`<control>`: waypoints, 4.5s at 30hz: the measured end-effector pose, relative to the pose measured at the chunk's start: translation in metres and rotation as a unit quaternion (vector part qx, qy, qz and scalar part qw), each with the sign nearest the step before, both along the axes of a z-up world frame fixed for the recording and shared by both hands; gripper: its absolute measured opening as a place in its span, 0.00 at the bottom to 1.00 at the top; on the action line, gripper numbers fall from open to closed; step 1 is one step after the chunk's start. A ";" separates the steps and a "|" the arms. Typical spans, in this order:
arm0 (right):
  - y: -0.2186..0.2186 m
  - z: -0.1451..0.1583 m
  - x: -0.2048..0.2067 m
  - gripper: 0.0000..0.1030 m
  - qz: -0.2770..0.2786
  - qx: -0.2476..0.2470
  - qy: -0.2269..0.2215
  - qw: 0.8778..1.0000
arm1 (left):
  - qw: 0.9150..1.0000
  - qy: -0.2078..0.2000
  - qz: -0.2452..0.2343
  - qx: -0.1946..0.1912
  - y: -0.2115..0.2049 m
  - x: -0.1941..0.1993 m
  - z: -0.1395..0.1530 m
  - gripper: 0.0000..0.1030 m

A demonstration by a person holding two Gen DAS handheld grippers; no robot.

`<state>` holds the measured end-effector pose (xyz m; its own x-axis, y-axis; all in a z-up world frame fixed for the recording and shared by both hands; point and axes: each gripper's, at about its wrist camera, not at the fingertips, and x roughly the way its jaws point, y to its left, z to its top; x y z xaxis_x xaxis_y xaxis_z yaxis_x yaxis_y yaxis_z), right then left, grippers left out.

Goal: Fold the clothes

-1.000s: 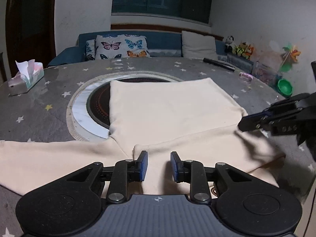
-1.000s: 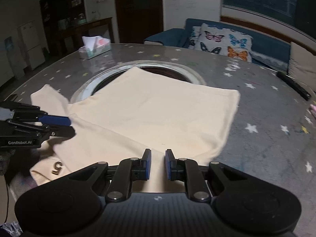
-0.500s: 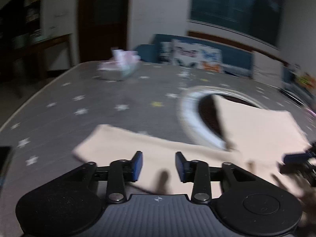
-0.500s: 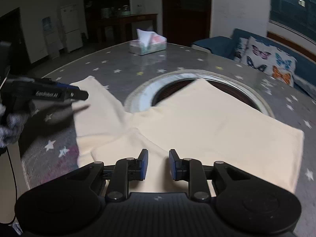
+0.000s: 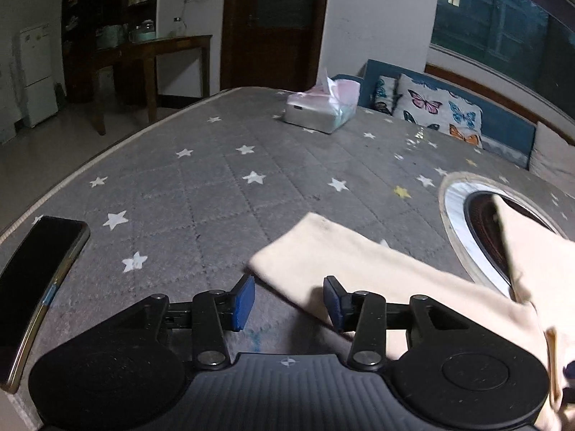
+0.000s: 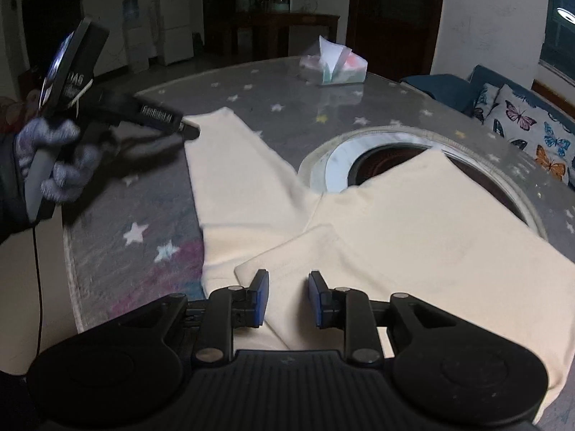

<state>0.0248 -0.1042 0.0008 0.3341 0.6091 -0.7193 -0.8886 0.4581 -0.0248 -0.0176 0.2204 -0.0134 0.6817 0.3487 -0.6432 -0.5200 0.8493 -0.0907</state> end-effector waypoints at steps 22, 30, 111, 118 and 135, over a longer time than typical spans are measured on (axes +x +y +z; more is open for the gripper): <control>-0.106 0.034 0.008 0.23 -0.133 0.047 -0.013 0.990 | 0.972 -0.147 -0.182 -0.005 -0.101 0.009 0.099 0.04; -0.177 0.031 0.010 0.23 -0.219 0.079 0.001 0.972 | 0.922 -0.159 -0.353 0.002 -0.219 0.012 0.114 0.04; -0.117 0.008 -0.011 0.19 -0.106 0.043 0.027 0.993 | 0.904 -0.013 -0.398 0.158 -0.218 -0.001 -0.004 0.75; -0.132 0.014 -0.012 0.19 -0.120 0.044 0.025 0.991 | 0.919 -0.021 -0.369 0.138 -0.196 -0.010 0.001 0.81; -0.144 0.018 0.024 0.20 -0.189 0.067 0.010 0.980 | 0.932 -0.018 -0.324 0.161 -0.156 -0.030 0.010 0.76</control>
